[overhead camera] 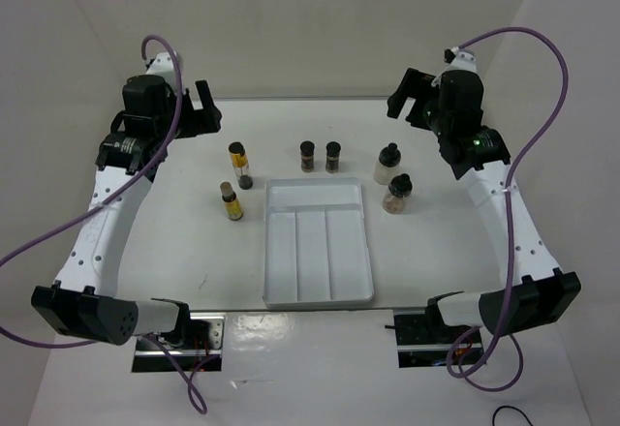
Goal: Organize the condiment bottles
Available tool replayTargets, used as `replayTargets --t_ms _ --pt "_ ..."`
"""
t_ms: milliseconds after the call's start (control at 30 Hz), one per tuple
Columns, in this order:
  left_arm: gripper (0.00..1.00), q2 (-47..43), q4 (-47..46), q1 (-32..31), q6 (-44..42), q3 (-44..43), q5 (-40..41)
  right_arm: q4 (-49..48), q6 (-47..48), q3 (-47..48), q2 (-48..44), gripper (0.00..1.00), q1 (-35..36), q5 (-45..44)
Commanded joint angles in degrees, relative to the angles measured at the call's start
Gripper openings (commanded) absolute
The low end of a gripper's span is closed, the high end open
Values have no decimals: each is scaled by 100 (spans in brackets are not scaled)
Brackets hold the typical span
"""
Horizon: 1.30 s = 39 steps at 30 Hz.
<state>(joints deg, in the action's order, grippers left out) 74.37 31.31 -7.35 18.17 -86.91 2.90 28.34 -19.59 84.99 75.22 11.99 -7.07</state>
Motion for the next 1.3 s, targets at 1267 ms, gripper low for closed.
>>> replayTargets --t_ms 1267 --pt "100 2300 279 -732 -1018 -695 500 -900 105 -545 344 98 -47 1173"
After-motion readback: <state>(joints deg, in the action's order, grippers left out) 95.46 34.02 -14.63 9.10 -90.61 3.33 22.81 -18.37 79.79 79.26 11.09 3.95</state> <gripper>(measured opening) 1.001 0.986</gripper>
